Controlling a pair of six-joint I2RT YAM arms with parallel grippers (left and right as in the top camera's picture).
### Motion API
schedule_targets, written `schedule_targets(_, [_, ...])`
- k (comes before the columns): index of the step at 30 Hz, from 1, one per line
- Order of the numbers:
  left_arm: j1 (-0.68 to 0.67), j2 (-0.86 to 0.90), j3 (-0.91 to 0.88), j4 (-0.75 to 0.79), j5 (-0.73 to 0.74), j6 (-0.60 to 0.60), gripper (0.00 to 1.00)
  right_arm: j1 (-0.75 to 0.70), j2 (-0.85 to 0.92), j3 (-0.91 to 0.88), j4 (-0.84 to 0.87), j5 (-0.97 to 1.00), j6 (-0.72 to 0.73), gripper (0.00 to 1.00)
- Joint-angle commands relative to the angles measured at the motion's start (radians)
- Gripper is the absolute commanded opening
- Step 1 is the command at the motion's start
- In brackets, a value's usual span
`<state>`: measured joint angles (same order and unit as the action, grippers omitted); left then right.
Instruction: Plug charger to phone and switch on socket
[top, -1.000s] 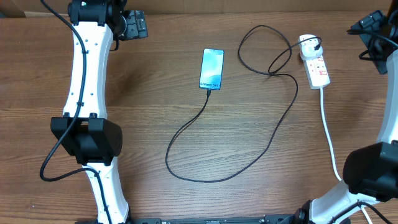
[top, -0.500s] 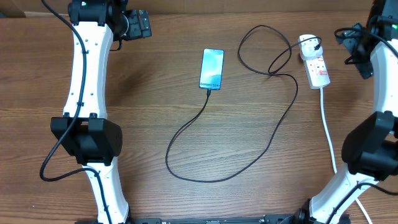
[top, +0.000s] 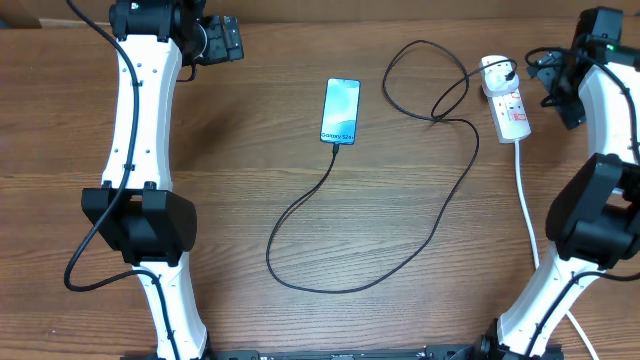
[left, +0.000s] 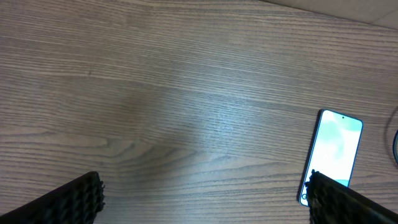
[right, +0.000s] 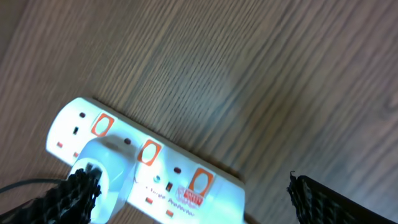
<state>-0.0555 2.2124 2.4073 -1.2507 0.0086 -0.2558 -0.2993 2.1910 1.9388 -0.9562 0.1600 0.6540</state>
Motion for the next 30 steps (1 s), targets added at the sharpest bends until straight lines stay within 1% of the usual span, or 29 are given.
schedule_targets(1, [-0.005,0.008,-0.002,-0.002,0.011,-0.013,1.0,0.003,0.04,-0.005,0.013,-0.004,0.004,1.0])
schedule_targets(16, [-0.005,0.008,-0.002,-0.002,0.011,-0.013,1.0,0.005,0.127,-0.008,0.032,-0.035,0.004,1.0])
schedule_targets(30, [-0.005,0.008,-0.002,-0.002,0.011,-0.014,1.0,0.005,0.13,-0.009,0.058,-0.057,0.005,1.0])
